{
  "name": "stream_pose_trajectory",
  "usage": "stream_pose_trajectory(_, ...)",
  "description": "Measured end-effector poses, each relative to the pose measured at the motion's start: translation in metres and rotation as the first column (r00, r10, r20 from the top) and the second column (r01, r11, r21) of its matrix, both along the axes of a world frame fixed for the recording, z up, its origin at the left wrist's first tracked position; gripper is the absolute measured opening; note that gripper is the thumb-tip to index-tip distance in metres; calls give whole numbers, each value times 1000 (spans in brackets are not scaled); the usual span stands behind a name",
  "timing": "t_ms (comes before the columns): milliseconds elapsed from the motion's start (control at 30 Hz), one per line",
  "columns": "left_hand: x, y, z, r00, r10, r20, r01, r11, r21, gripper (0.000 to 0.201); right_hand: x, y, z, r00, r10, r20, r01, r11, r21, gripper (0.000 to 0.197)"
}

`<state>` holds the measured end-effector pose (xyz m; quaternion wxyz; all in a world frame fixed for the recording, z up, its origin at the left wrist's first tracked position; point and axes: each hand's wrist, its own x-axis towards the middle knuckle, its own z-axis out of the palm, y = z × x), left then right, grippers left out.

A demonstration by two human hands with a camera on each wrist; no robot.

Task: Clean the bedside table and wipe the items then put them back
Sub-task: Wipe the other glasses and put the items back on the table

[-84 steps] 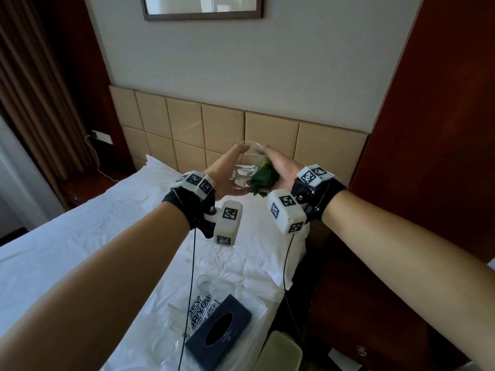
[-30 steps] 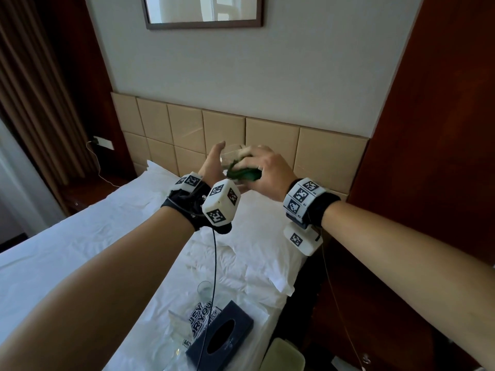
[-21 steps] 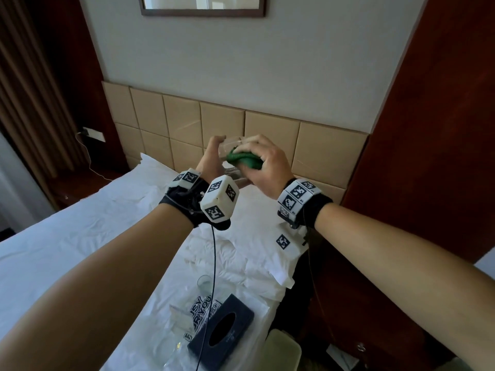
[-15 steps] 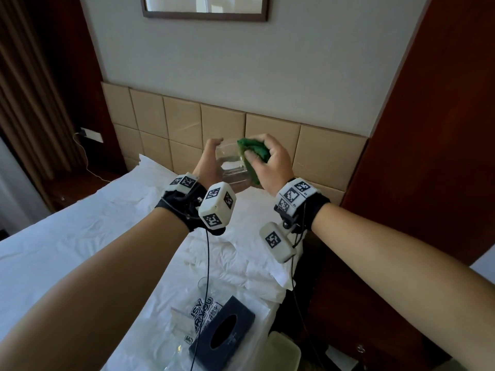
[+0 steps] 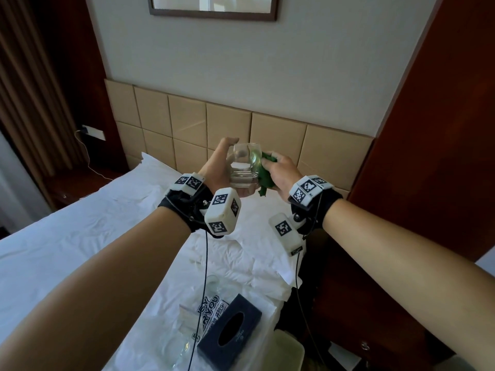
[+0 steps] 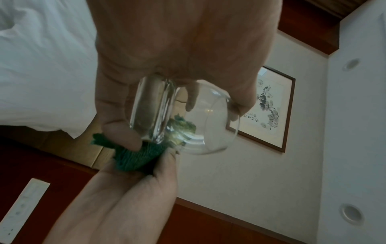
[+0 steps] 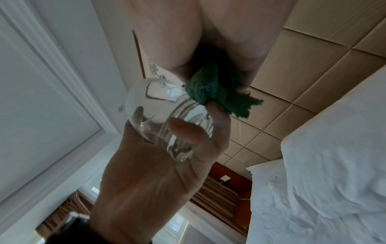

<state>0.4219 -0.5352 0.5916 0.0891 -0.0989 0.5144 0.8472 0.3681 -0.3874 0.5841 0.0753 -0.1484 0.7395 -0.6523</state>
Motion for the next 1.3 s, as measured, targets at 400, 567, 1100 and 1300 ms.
stream_pose_trajectory(400, -22, -6, -20, 980, 173, 99, -190, 963, 194, 52, -6, -6, -13, 613, 66, -787, 117, 978, 173, 18)
stream_pose_trajectory(567, -39, -6, -36, 955, 287, 79, -291, 955, 54, 51, -26, -2, -25, 453, 341, -824, 67, 908, 413, 22)
stream_pose_trajectory(1100, -110, -26, -111, 902, 364, 232, -374, 928, -4, 54, -139, -16, -99, 952, 261, -157, -171, 884, 436, 34)
stream_pose_trajectory(1300, -116, -36, -163, 843, 450, 294, -469, 883, -8, 31, -168, -45, -131, 937, 309, 165, -349, 782, 516, 57)
